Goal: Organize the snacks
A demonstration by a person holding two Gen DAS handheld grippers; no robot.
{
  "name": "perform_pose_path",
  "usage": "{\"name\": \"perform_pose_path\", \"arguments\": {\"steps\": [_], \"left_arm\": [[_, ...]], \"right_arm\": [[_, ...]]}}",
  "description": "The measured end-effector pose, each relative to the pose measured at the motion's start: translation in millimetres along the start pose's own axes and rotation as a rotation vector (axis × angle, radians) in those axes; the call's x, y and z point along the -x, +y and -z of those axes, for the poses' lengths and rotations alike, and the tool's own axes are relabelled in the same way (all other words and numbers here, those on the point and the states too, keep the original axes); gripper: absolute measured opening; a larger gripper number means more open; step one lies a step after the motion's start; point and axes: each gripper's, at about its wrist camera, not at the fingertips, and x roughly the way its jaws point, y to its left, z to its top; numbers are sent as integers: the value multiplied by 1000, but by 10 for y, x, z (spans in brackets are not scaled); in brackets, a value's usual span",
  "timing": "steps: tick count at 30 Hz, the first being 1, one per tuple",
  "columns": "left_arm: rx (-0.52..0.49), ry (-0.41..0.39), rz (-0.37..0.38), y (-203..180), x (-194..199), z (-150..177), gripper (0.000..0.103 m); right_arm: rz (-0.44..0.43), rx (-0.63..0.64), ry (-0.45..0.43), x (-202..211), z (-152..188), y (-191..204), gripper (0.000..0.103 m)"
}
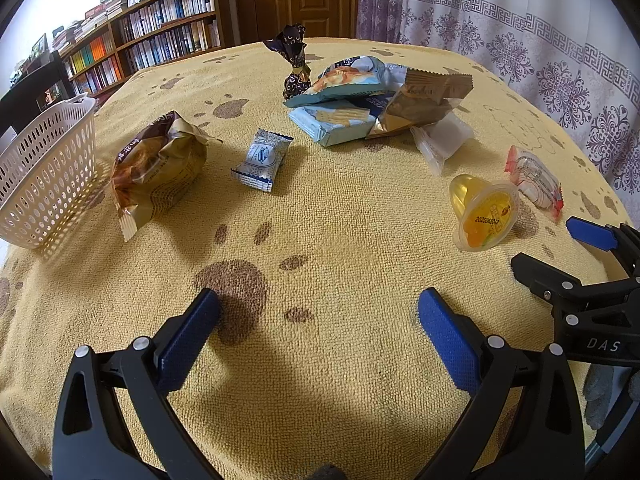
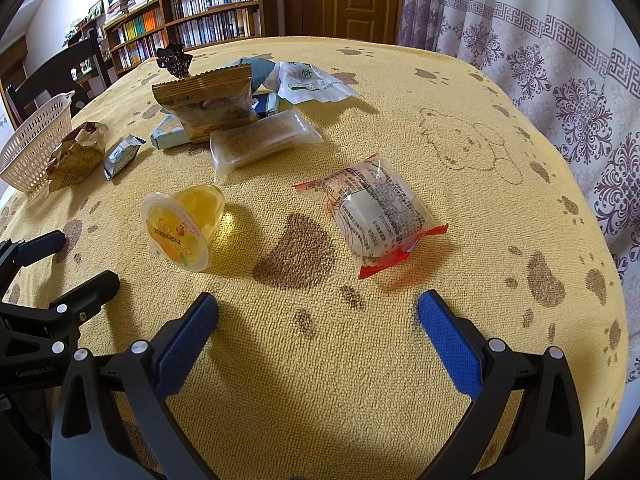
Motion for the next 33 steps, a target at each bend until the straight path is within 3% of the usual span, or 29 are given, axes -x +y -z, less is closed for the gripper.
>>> {"name": "perform_pose_path", "arguments": {"steps": [10, 17, 26, 33], "left_arm": [[7, -4, 15, 39, 15, 2, 100], [56, -23, 92, 159, 111, -1, 100], [137, -167, 6, 718, 560, -191, 100], [122, -135, -23, 1038, 339, -352, 100]], "right_arm": [[-2, 2, -4, 31, 7, -15, 98], [-49, 13, -42, 150, -2, 43, 98], [-99, 13, -126, 382, -47, 93, 98], [-118, 15, -133, 392, -46, 99, 98]]}}
